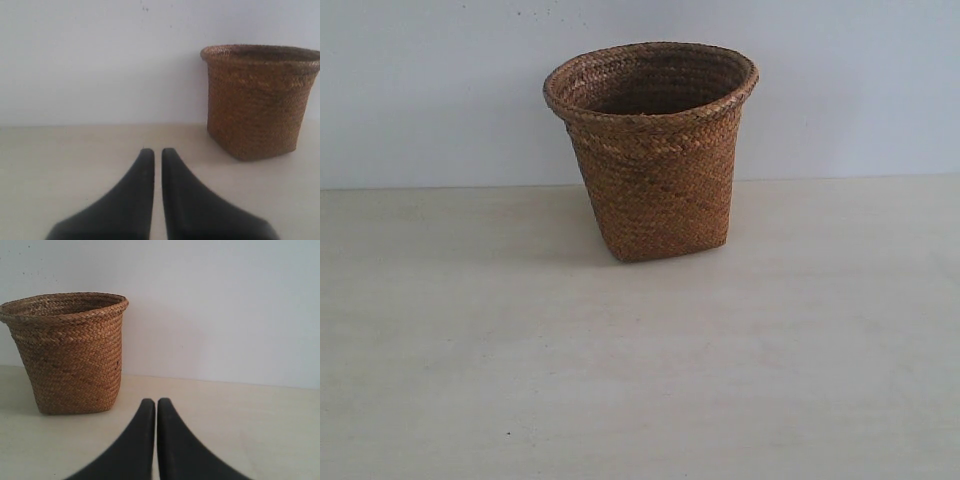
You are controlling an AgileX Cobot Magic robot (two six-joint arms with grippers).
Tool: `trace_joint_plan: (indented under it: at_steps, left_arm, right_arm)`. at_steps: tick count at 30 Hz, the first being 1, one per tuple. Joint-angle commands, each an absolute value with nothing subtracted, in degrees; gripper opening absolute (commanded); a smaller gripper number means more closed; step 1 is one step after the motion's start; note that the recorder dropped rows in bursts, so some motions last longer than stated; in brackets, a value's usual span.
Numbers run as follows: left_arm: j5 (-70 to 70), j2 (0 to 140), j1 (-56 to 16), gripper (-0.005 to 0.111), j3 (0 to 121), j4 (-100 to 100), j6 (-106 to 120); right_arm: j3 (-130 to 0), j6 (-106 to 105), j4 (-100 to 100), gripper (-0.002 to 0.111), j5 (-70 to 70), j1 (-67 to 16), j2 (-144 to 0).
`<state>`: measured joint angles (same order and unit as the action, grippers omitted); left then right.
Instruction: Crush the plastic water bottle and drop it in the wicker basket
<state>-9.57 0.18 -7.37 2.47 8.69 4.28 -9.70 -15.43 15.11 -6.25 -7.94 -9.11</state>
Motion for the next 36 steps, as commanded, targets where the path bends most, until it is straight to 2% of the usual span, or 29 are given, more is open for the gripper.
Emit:
trace_joint_plan:
  at_steps: [1, 15, 36]
  left_arm:
    - [-7.4, 0.0, -7.2, 0.004, 0.0, 7.4, 1.9]
    - [-17.3, 0.0, -6.3, 0.004, 0.0, 4.9, 1.9]
    - [-17.4, 0.0, -6.3, 0.004, 0.0, 4.9, 1.9]
  right_arm:
    - [-9.6, -15.5, 14.7, 0.000, -6.1, -8.0, -9.3]
    - [-9.6, -15.5, 14.7, 0.000, -6.1, -8.0, -9.3]
    - [-9.6, -15.5, 14.7, 0.000, -6.1, -8.0, -9.3]
